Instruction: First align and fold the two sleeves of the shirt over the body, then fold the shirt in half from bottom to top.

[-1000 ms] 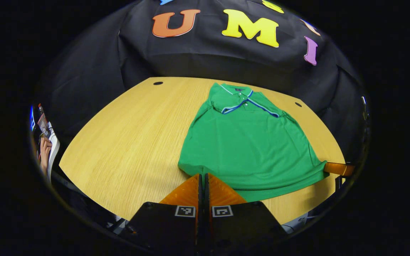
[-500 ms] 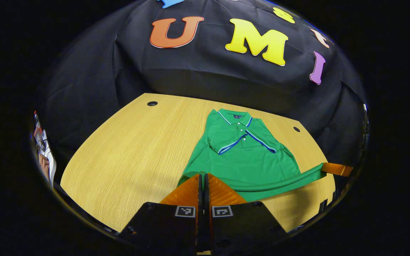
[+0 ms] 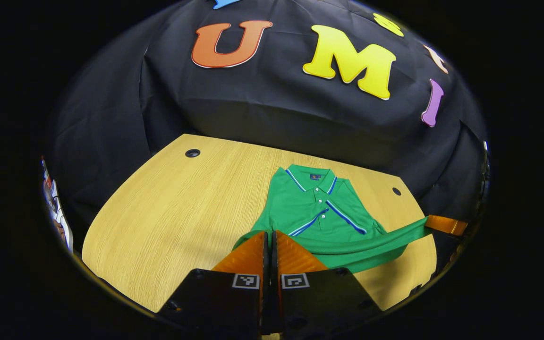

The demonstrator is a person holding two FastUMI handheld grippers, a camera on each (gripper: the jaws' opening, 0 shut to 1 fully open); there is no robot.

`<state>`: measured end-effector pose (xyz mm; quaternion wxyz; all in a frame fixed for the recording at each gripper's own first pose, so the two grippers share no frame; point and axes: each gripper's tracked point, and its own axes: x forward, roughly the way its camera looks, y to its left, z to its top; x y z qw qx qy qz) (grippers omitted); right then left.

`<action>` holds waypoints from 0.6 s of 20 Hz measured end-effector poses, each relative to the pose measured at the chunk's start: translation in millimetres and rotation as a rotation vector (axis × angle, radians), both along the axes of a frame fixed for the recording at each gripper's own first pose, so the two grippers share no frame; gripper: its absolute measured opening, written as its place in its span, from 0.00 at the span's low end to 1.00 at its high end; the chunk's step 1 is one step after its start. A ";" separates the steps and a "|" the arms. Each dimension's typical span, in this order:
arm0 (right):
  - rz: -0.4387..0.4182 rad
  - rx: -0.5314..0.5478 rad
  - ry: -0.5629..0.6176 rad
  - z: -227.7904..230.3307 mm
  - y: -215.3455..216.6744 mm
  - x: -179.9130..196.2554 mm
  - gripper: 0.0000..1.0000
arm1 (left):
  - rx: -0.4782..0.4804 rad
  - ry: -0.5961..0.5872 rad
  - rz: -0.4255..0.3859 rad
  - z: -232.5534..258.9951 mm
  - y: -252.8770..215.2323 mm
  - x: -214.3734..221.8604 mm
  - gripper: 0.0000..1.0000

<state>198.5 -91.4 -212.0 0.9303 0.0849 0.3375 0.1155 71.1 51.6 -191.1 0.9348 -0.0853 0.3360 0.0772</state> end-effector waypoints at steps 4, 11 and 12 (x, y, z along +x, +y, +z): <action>0.018 0.003 0.012 -6.2 6.4 30.5 0.01 | 0.022 0.010 0.004 -7.6 9.3 31.7 0.03; 0.062 -0.017 0.026 -19.4 18.8 94.0 0.01 | 0.008 0.036 0.019 -26.5 18.5 90.5 0.03; 0.069 -0.020 0.027 -21.7 20.0 103.6 0.01 | 0.000 0.041 0.021 -26.9 18.9 99.1 0.03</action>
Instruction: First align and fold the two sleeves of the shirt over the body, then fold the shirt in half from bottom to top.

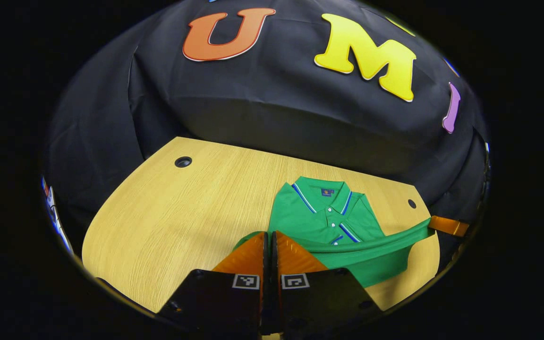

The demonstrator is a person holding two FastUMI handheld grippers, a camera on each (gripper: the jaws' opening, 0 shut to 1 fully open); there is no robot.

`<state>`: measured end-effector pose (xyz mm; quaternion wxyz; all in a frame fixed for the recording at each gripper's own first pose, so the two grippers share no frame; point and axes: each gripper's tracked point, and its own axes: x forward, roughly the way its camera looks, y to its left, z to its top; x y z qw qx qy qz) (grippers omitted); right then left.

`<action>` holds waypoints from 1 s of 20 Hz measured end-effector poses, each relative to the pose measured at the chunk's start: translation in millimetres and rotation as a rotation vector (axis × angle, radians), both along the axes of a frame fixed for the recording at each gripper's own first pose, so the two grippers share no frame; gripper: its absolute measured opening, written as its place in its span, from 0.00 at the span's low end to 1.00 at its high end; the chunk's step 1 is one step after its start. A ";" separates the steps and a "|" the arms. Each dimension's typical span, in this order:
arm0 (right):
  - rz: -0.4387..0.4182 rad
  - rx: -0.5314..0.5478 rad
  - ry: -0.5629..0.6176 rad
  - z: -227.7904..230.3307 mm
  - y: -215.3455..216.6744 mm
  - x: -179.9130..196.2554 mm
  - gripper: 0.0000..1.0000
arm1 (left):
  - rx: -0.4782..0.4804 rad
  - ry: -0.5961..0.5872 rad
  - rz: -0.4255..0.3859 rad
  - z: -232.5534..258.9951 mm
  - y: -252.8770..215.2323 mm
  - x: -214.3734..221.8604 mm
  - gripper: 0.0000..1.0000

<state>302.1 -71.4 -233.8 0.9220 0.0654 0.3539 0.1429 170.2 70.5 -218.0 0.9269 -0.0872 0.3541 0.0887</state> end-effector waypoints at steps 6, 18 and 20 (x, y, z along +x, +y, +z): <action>0.027 -0.021 0.009 -19.6 5.4 51.8 0.01 | 0.017 0.017 -0.012 -14.5 7.0 51.9 0.03; 0.031 -0.034 -0.002 -50.0 29.9 141.1 0.03 | 0.035 0.021 -0.012 -49.1 32.0 152.6 0.03; 0.026 -0.033 -0.002 -52.5 33.7 155.5 0.01 | 0.040 0.014 -0.016 -51.6 34.1 166.1 0.03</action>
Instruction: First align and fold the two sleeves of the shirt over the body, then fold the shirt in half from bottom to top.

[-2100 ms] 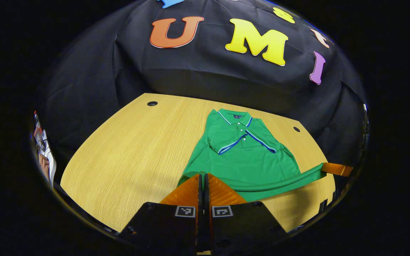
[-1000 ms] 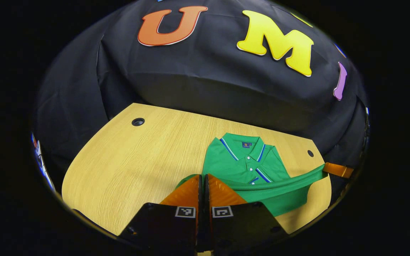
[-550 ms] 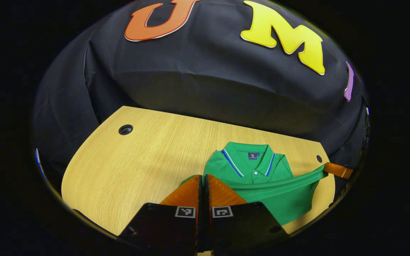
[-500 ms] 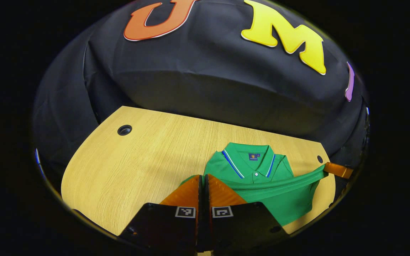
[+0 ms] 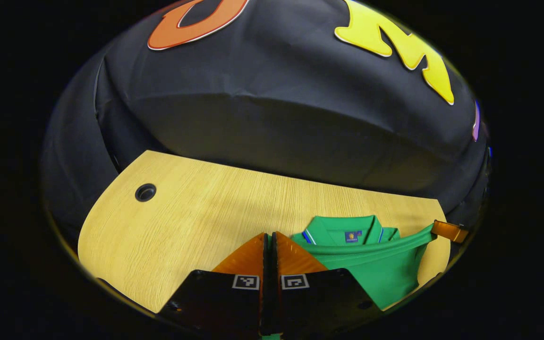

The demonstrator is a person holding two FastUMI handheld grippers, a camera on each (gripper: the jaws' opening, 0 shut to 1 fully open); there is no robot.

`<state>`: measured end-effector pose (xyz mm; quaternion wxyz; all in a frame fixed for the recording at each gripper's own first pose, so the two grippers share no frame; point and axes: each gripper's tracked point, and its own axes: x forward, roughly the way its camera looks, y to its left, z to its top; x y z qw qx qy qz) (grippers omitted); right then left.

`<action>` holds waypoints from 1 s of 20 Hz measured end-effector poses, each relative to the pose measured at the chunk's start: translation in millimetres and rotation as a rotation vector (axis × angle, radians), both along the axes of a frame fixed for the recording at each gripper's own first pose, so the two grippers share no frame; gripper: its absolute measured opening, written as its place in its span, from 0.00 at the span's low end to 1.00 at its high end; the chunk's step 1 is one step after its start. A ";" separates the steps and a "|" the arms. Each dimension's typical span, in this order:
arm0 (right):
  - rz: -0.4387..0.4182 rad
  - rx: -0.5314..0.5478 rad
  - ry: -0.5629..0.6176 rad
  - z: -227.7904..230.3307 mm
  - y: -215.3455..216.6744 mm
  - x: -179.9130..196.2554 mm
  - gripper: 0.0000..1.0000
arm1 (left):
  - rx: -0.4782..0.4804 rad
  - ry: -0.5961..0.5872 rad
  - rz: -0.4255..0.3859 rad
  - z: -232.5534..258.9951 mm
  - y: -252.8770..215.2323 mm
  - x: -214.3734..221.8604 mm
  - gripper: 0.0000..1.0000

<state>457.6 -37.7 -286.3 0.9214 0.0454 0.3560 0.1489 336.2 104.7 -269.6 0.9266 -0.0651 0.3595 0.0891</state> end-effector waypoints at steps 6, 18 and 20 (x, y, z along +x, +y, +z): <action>-0.006 -0.016 0.007 -11.2 4.2 16.0 0.00 | -0.010 0.032 -0.015 -20.7 -3.3 9.3 0.03; 0.013 -0.022 0.007 -24.6 14.9 2.5 0.94 | -0.064 0.043 -0.090 -37.5 -29.5 -1.2 1.00; 0.017 -0.006 -0.030 0.4 17.2 -14.1 0.94 | -0.057 -0.004 -0.095 -11.1 -31.8 -11.1 1.00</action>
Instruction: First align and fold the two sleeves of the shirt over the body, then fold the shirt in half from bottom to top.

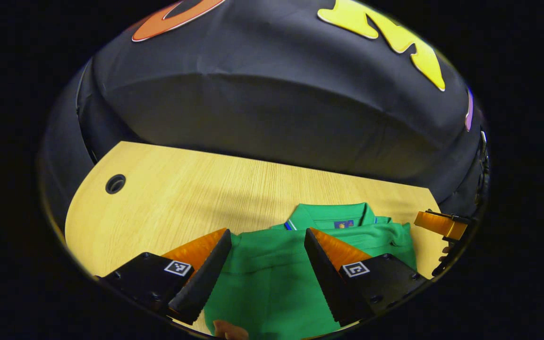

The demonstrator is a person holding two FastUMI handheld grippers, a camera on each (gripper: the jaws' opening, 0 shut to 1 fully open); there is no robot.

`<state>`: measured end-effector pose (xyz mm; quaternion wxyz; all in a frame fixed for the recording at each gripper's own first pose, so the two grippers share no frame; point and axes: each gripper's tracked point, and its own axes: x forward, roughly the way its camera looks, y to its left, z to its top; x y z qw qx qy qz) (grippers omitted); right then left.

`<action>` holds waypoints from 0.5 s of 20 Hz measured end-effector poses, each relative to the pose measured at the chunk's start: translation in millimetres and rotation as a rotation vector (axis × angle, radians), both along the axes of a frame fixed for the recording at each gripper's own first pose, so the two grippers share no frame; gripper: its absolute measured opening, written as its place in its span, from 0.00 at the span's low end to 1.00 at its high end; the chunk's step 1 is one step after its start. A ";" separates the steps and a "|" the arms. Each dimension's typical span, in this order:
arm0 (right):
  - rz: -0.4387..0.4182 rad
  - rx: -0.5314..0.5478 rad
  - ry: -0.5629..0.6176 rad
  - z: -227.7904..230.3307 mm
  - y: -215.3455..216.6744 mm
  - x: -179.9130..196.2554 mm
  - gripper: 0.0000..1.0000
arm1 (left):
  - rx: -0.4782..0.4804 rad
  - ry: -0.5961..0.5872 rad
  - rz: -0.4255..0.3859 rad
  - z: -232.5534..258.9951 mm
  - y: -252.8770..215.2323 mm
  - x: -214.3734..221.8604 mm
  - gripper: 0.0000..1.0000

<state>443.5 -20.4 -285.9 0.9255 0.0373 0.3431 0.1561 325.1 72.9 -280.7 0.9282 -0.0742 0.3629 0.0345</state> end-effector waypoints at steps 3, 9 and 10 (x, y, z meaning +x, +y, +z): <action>-0.001 0.005 -0.071 29.6 -0.1 -29.2 0.94 | -0.009 -0.122 0.000 49.7 -10.2 -21.4 1.00; 0.008 -0.001 -0.214 89.4 -5.1 -124.4 0.91 | 0.060 -0.257 -0.048 104.9 -35.4 -101.7 0.99; 0.009 0.002 -0.234 96.6 -5.0 -140.0 0.94 | 0.054 -0.269 -0.057 111.6 -40.1 -120.7 0.99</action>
